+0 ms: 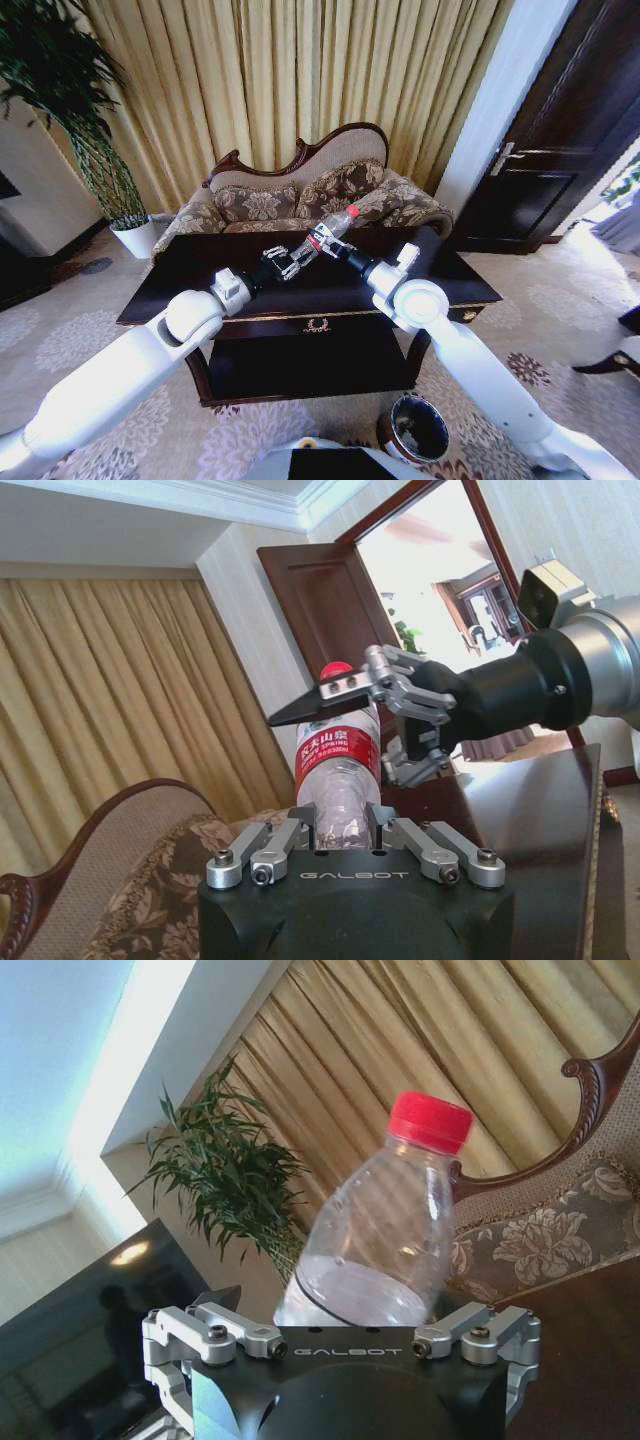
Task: Move to the front of the table and place the trash on the table into the trash bin.
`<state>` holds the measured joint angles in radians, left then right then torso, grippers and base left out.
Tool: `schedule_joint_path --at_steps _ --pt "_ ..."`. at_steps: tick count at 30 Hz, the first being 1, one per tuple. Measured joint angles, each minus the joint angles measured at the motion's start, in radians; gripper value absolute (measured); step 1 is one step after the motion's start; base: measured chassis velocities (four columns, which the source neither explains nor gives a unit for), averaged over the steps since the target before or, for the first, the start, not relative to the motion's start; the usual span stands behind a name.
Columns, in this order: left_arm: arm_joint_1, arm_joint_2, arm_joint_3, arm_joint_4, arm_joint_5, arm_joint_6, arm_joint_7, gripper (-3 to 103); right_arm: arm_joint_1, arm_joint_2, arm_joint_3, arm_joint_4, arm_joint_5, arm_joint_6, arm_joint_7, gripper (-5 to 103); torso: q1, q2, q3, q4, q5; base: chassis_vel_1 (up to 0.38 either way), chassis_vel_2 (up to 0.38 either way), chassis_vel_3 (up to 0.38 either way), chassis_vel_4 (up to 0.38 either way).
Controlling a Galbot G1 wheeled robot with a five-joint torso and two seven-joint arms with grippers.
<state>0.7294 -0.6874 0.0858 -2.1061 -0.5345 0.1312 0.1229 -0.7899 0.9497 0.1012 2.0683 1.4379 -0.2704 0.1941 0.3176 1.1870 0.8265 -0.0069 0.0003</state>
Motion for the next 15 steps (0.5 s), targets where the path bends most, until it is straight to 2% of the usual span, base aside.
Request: schedule_joint_path --at_steps 1,3,6,9,10,12,13,15 --pt "0.0 0.0 0.0 0.0 0.0 0.0 0.0 26 0.0 0.0 0.0 0.0 0.0 0.0 0.0 103 0.0 0.0 0.0 0.0 0.0 0.0 0.0 0.0 0.0" --pt "0.0 -0.002 0.007 0.0 0.001 0.0 0.001 26 0.0 0.002 -0.006 -0.001 -0.01 0.009 0.001 95 0.0 0.0 0.0 0.0001 -0.0001 0.0 0.0 0.0 0.0" --pt "-0.004 -0.006 0.011 0.003 0.001 0.0 -0.003 26 -0.001 0.002 -0.007 -0.002 -0.014 0.016 0.004 90 0.0 0.0 0.0 0.0001 0.0 0.0 0.0 0.0 0.0" --pt "-0.01 -0.008 0.013 0.008 0.001 -0.002 -0.004 26 -0.004 0.001 -0.007 -0.003 -0.016 0.017 0.005 74 0.0 0.0 0.0 -0.0001 0.0 0.0 0.0 0.0 0.0" --pt "-0.01 -0.008 0.013 0.008 0.001 -0.002 -0.004 26 -0.004 0.001 -0.007 -0.003 -0.016 0.017 0.005 74 0.0 0.0 0.0 -0.0001 0.0 0.0 0.0 0.0 0.0" --pt "-0.012 -0.008 0.014 0.01 0.001 -0.002 -0.004 26 -0.005 0.002 -0.006 -0.003 -0.018 0.017 0.002 63 0.0 0.0 0.0 -0.0001 0.0 0.0 0.0 0.0 0.0" --pt "-0.012 -0.008 0.014 0.01 0.001 -0.002 -0.004 26 -0.005 0.002 -0.006 -0.003 -0.018 0.017 0.002 63 0.0 0.0 0.0 -0.0001 0.0 0.0 0.0 0.0 0.0" --pt "-0.012 -0.009 0.015 0.01 0.001 -0.001 -0.005 26 -0.008 0.005 -0.006 -0.005 -0.022 0.017 -0.001 54 0.0 0.0 0.0 0.0 0.0 0.0 0.0 0.0 0.0"
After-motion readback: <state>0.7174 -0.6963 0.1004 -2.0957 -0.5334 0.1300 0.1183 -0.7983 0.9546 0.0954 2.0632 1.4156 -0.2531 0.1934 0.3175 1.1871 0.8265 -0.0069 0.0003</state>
